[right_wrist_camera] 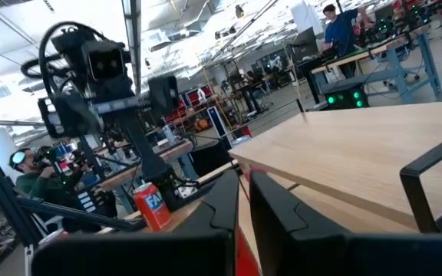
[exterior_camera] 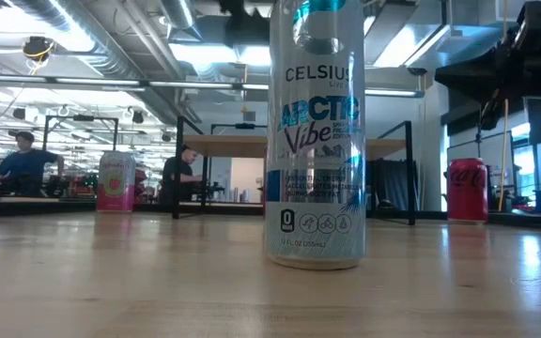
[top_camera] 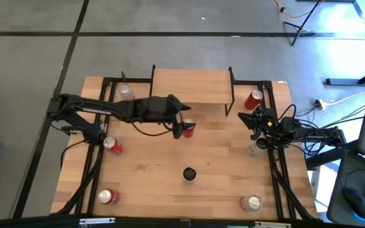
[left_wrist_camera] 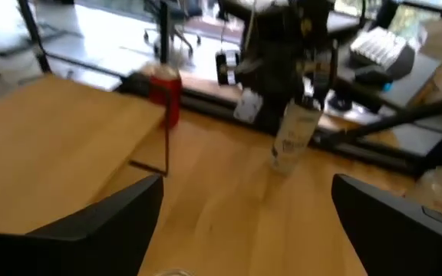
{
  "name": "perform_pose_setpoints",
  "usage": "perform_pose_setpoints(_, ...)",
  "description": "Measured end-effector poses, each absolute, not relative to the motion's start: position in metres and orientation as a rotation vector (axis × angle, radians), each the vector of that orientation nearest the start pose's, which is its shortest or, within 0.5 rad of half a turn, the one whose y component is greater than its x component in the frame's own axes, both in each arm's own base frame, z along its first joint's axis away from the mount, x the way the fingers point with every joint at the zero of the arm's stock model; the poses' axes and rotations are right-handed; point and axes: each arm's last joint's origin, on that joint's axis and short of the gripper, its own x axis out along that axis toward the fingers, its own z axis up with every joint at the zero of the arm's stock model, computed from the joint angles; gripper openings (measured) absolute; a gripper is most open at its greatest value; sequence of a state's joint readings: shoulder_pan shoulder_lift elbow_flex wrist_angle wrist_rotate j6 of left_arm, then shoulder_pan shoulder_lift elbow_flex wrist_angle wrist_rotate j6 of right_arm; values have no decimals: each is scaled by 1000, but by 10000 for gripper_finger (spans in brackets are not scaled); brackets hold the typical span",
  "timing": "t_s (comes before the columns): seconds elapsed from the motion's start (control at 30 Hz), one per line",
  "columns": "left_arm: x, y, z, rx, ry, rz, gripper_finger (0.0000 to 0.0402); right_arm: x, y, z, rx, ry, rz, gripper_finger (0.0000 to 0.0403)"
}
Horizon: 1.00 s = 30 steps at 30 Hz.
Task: Place canned beverage on shelf
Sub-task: Put the left red and black soda can on the shelf
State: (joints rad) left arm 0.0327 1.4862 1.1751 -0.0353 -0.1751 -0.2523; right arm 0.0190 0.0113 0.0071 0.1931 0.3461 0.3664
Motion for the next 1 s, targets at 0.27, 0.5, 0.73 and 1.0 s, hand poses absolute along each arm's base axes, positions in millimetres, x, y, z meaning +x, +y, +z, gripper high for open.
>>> perform_pose_setpoints(0.27, 358, 27, 272, -220, 502, 299, 371, 95, -8, 181, 397, -227, -294, 24)
perform_pose_setpoints(0.5, 367, 31, 238, -195, 647, 332, 371, 95, -8, 181, 397, -225, -295, 24)
perform_pose_setpoints(0.73, 371, 33, 225, -196, 688, 348, 371, 95, -8, 181, 396, -221, -295, 24)
perform_pose_setpoints(1.0, 369, 37, 223, -163, 710, 385, 371, 95, -8, 180, 394, -209, -299, 24)
